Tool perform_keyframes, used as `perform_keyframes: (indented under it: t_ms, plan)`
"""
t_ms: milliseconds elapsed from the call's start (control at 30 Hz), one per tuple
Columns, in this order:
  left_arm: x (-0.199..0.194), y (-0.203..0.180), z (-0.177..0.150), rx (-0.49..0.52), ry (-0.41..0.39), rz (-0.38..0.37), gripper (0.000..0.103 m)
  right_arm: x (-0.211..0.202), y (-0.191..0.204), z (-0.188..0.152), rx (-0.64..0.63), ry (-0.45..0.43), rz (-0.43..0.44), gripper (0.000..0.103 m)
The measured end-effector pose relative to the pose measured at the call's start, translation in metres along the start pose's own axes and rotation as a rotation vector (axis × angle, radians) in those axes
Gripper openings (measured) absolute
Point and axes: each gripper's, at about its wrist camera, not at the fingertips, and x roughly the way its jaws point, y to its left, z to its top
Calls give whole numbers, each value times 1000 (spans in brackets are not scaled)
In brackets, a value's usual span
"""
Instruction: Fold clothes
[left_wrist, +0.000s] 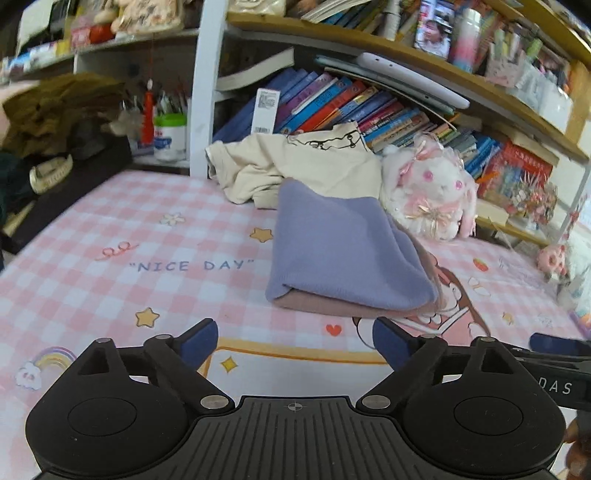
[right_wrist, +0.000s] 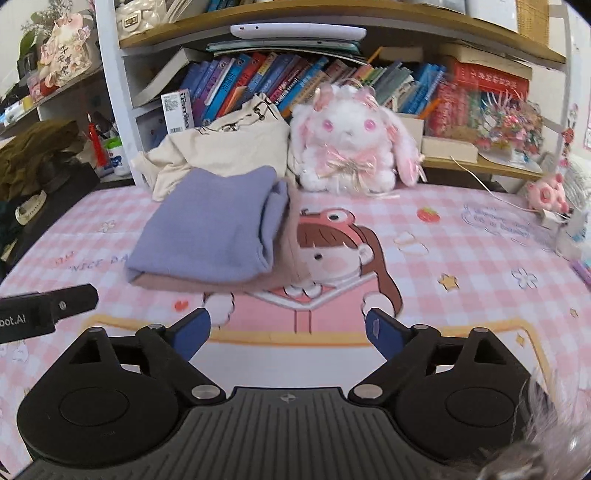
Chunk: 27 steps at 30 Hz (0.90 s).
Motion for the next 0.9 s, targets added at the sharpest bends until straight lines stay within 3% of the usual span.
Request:
perform_keyframes:
  t_ms: [267,900]
  plan:
    - [-5,-20,-4,99,-6,86,101,-6,-6,-9,-25,6,-11,97]
    - [-10,-36,-9,157,22,98,103,-13,-9,-11,-31,18,-40,102]
